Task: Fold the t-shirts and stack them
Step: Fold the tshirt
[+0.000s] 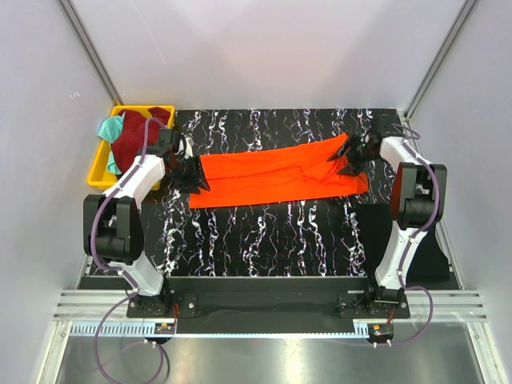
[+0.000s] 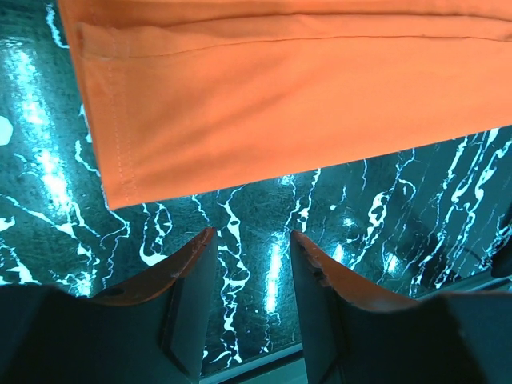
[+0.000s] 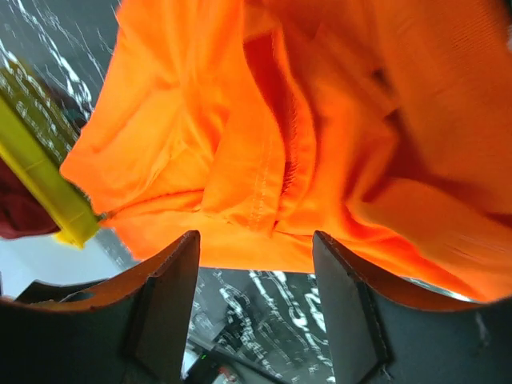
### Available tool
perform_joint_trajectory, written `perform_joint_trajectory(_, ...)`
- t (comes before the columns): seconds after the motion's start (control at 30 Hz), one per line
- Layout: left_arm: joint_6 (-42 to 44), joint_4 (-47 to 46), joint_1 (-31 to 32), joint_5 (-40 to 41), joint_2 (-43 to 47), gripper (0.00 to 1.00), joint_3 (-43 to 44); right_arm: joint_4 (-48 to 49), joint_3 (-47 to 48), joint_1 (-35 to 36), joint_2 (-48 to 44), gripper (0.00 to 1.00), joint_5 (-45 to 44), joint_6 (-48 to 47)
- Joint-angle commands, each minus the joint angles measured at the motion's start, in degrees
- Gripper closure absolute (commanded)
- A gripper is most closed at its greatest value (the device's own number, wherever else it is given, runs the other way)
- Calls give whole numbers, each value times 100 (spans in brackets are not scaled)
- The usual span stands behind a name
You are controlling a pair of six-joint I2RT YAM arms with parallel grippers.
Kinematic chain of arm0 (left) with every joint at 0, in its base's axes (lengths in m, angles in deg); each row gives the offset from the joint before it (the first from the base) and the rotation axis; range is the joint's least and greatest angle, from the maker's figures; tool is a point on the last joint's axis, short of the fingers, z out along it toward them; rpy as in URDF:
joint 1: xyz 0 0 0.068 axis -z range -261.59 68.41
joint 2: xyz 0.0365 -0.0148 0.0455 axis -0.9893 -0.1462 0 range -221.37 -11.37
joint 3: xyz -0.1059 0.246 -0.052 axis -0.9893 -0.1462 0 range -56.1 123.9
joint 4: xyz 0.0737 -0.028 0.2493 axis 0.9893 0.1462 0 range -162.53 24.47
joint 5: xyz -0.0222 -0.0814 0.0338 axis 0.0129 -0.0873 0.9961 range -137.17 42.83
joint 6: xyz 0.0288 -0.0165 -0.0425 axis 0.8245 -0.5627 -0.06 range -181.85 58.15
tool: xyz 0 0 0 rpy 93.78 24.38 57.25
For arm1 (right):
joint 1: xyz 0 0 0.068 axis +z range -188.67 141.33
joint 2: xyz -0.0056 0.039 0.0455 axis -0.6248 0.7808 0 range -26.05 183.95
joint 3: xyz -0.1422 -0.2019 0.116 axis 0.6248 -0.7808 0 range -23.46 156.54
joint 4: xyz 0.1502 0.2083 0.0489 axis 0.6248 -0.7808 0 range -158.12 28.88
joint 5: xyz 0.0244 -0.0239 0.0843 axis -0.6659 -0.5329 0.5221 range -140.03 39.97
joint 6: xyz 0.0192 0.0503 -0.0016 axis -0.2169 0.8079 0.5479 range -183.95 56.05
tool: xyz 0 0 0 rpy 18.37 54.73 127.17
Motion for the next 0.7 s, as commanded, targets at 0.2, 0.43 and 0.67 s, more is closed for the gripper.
perform_joint_trajectory(0.2, 61, -181, -5, -372, -21, 54, 81, 927, -169, 357, 310, 37, 256, 700)
perform_joint_trajectory(0.43, 70, -198, 4, -390, -65, 54, 19, 883, -556, 357, 136, 39, -104, 841)
perform_joint_trajectory(0.67, 70, -216, -5, -416, -109, 55, -25, 734, -671, 357, 12, 39, -483, 577)
